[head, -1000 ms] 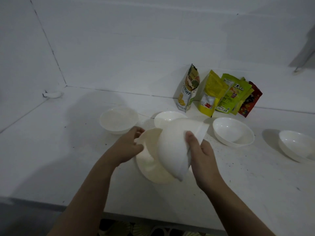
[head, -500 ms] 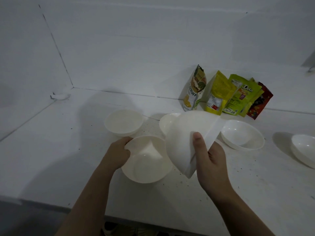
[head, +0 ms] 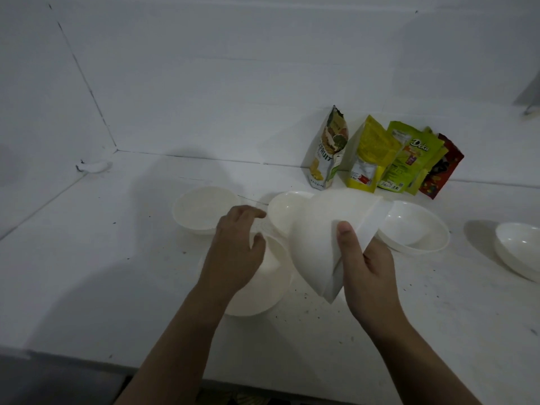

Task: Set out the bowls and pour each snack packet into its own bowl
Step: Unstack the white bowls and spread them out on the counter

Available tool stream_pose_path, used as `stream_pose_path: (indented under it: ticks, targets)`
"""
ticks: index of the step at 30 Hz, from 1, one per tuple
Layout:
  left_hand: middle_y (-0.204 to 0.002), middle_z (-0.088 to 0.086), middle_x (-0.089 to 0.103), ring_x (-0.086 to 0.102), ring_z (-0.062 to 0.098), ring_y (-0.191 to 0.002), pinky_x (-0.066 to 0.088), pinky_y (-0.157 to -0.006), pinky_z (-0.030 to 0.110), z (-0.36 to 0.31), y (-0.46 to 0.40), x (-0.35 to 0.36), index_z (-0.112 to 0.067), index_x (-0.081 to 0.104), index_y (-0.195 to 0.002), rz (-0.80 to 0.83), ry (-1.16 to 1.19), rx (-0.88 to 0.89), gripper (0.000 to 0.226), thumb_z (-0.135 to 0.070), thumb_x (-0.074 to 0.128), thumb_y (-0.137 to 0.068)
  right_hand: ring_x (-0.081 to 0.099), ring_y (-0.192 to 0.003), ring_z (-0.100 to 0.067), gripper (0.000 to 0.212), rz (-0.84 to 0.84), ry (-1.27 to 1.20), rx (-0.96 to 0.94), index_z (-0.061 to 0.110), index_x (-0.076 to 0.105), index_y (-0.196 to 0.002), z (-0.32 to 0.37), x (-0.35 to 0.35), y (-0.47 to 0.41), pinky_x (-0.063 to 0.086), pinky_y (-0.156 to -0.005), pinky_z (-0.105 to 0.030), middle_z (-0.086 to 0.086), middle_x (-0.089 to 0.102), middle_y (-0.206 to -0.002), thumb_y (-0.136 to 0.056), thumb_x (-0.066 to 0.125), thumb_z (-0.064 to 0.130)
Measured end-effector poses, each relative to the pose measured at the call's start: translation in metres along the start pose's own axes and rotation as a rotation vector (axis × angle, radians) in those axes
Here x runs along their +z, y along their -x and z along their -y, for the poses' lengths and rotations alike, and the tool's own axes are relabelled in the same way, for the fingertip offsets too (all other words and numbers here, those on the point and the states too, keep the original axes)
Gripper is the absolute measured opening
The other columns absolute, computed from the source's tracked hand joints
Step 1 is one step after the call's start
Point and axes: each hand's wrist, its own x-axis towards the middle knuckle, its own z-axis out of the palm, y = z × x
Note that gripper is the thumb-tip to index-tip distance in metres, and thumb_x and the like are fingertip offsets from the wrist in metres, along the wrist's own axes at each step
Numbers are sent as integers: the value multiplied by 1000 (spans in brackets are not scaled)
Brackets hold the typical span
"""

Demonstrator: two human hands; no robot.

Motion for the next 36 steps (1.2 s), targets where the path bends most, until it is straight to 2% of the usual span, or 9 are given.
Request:
stream_pose_path:
  ticks: [5,9,13,16,24,26,29,32,36]
  targets:
    - [-126,-9,52,48,8,-120,37,-99,20,-52,-3,17,-21,56,-123,110,211,193,35,-13,51,-88,63,-87,14,18,-65,9,52,39,60,-93,0,-25,-4,48,-68,-4,36,67,-86,-87,44,45]
    - [-135,-16,47,49,1,-120,44,-96,19,-91,-3,37,-26,46,-136,241,360,188,45,-19,57,-92,65,-84,9,18,-109,38,98,36,63,-92,-2,-54,-10,48,-67,-6,30,70,-84,-97,46,36]
    - [-138,-13,40,43,2,-127,46,-101,24,-123,1,57,-30,39,-139,329,387,272,72,-45,63,-73,70,-82,0,28,-129,51,176,21,71,-98,-6,-83,-16,51,-66,-11,12,75,-84,-100,46,33]
    - [-144,-11,33,36,1,-133,39,-108,26,-144,1,70,-35,34,-141,430,364,293,87,-50,60,-60,70,-73,-2,45,-141,40,229,18,71,-90,-5,-102,-17,49,-58,-11,11,75,-76,-91,40,50]
    - [-135,-14,31,46,7,-117,49,-94,32,-186,9,110,-42,33,-126,490,347,224,77,-33,67,-58,60,-49,-3,60,-70,205,281,10,68,-74,-15,-149,-13,45,-48,-17,1,64,-53,-92,32,54]
    - [-132,-14,32,45,7,-114,47,-91,24,-191,6,118,-41,33,-123,469,345,202,75,-29,69,-58,59,-49,-5,61,-52,210,278,8,67,-75,-17,-158,-12,44,-47,-19,-4,63,-54,-91,32,55]
    - [-128,-8,39,47,11,-109,40,-78,10,-191,-1,126,-38,34,-122,448,360,124,70,-21,71,-65,65,-61,-7,50,-52,187,270,20,68,-79,-15,-173,-11,48,-53,-17,-1,70,-68,-91,33,54]
    - [-126,-2,45,55,23,-100,44,-78,27,-181,-10,130,-37,37,-117,407,389,-48,56,-25,60,-68,65,-78,-1,40,-39,232,266,26,67,-89,-9,-191,-14,48,-66,-12,7,70,-82,-97,34,49]
    - [-118,2,52,54,25,-98,51,-86,44,-155,-18,140,-28,48,-113,393,521,-438,40,-12,50,-77,60,-93,2,33,46,347,281,30,61,-114,-9,-212,-16,45,-81,-20,17,66,-100,-102,35,45]
